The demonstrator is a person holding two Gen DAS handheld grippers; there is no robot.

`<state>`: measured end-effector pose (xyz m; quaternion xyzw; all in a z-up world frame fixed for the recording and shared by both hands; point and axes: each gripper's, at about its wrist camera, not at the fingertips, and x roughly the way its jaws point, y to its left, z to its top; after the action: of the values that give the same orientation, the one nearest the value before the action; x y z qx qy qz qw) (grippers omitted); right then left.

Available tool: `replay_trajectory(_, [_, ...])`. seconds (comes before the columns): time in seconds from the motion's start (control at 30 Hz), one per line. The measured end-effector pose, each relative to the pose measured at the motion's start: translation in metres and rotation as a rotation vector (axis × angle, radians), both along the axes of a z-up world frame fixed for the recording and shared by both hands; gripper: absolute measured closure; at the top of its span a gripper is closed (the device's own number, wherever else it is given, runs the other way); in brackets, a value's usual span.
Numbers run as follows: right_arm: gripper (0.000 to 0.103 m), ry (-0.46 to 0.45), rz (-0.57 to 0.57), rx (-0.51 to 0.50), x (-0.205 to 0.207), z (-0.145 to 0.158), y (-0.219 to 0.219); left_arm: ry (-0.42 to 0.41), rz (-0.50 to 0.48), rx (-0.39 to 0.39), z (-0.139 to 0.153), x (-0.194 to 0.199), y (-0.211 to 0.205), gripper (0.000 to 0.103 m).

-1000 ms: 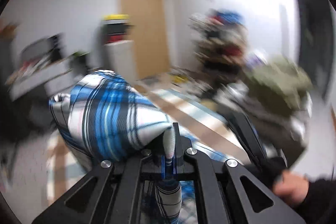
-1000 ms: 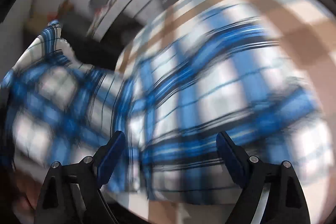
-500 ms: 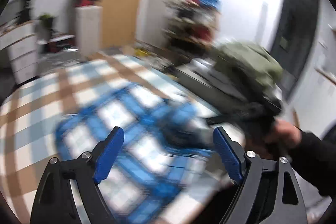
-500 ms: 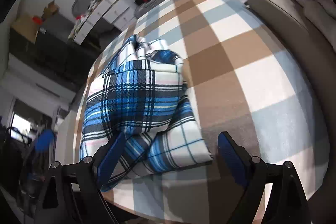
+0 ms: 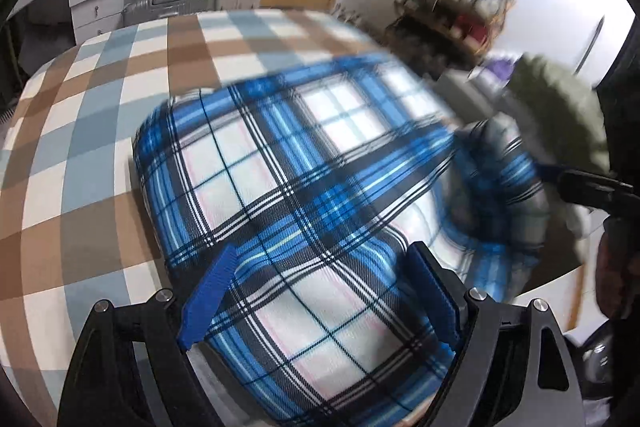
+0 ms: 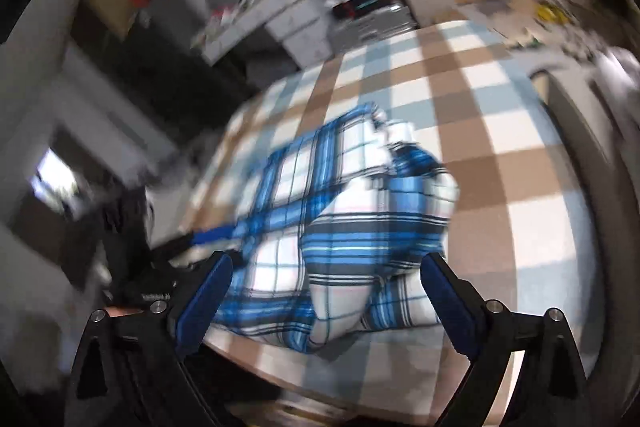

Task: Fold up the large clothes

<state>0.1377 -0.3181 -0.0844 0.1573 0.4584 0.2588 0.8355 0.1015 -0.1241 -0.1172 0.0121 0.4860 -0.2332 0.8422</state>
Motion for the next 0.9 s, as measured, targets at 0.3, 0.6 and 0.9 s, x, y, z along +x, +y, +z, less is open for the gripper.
replay_trajectory(0.3, [0.075,0.3,-0.072,-0.043,0.028,-0.084,-0.003,-0.064,0.008,0.1,-0.002,-0.015,-0.007,0.019])
replay_trajectory(0.6, [0.087,0.18,0.015,0.576,0.04,-0.051,-0.002,-0.142,0.11,0.159,0.011,-0.013,0.02,0.019])
replay_trajectory(0.9, [0.084,0.371,-0.067,0.761,0.029,-0.13,-0.033,-0.215,0.098,0.216,0.012,-0.013,0.018,0.019])
